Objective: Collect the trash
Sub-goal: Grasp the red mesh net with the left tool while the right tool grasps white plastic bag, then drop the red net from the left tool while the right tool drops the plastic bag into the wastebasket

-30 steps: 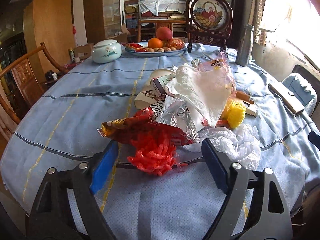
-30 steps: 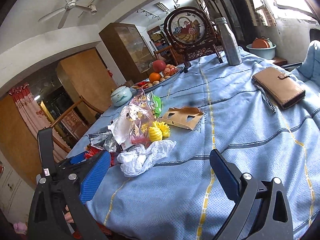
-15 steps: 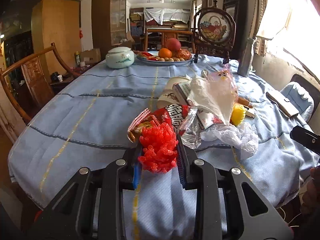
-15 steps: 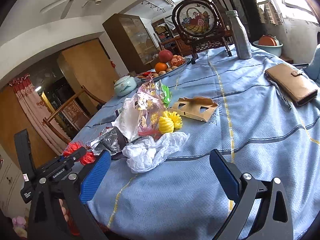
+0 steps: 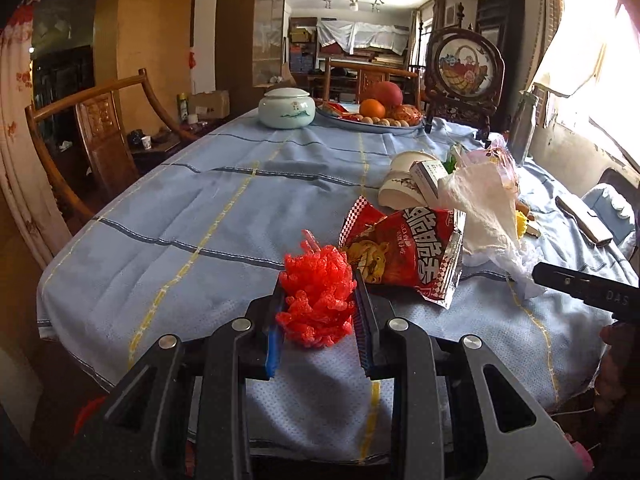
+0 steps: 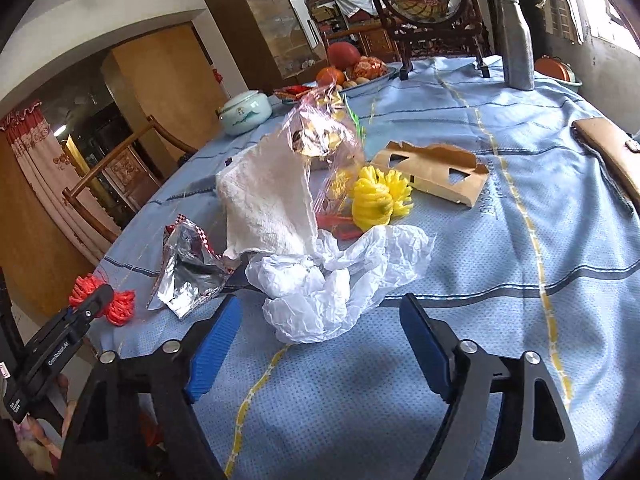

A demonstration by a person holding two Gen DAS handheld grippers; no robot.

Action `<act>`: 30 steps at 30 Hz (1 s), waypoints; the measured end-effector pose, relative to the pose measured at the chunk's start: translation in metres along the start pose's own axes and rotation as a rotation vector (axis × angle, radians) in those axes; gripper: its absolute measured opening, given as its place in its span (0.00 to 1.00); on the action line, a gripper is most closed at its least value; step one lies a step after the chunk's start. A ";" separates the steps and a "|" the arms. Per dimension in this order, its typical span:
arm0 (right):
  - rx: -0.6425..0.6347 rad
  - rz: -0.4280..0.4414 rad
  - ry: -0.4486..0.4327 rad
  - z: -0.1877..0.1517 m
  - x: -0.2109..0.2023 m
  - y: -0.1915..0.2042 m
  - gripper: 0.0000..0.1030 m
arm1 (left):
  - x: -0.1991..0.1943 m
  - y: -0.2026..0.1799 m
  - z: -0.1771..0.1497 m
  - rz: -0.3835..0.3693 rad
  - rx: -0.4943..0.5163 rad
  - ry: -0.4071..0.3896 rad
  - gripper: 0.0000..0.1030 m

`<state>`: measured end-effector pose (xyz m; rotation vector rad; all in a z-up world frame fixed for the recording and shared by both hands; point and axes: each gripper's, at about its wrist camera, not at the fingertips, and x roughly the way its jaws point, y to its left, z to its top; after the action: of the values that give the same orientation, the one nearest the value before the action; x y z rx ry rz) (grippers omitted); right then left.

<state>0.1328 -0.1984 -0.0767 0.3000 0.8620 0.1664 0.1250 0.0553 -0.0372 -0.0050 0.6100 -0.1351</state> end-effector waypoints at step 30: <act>-0.124 0.190 -0.270 -0.007 -0.133 0.062 0.22 | -0.111 0.054 -0.009 0.108 -0.050 -0.124 0.31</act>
<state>0.0408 -0.1731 0.0350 0.2806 0.5532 0.3463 0.0370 0.1231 0.0167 -0.0289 0.4886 -0.0147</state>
